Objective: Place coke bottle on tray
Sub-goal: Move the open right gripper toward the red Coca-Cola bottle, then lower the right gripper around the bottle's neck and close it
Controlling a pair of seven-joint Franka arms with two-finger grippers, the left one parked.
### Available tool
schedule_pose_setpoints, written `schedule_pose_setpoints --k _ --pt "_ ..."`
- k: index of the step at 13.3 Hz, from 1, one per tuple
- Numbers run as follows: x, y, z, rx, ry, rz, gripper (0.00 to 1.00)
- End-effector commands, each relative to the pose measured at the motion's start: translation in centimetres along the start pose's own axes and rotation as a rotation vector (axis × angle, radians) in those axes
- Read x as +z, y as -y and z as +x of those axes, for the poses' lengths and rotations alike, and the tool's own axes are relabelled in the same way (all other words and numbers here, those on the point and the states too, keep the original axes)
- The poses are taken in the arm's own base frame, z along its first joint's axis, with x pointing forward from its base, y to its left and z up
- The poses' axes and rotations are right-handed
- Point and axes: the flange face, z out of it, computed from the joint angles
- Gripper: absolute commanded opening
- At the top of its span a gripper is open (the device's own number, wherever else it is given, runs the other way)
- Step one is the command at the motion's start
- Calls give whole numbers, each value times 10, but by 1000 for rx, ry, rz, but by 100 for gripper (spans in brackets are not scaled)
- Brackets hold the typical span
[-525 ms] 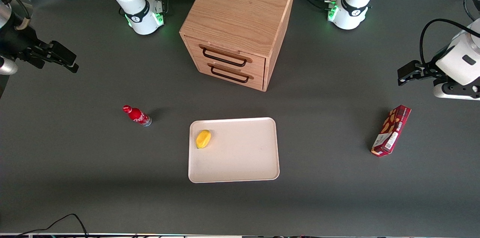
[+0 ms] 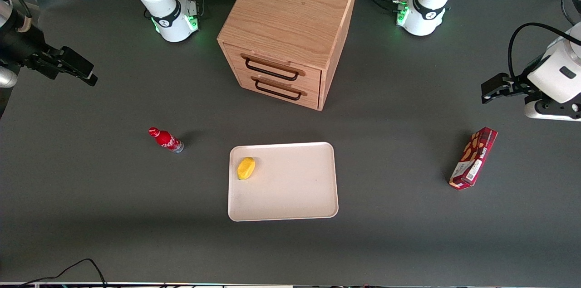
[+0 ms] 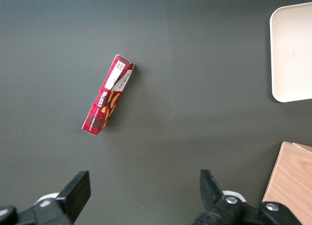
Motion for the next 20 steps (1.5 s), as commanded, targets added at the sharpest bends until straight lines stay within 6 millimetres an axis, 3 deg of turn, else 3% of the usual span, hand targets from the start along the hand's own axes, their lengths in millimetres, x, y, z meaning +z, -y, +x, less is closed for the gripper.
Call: schedule_pose_setpoints --k 1,4,9,12,14,17,20 --pt "19 4 10 7 43 16 100" --pt "61 6 27 2 67 17 100" --pt "166 7 31 -38 64 11 100" --pt "245 -18 26 -47 75 8 100" --pt "287 -34 19 -42 79 9 100" --pt "325 -40 9 -34 93 13 100" --pt "340 -39 4 -36 97 17 100"
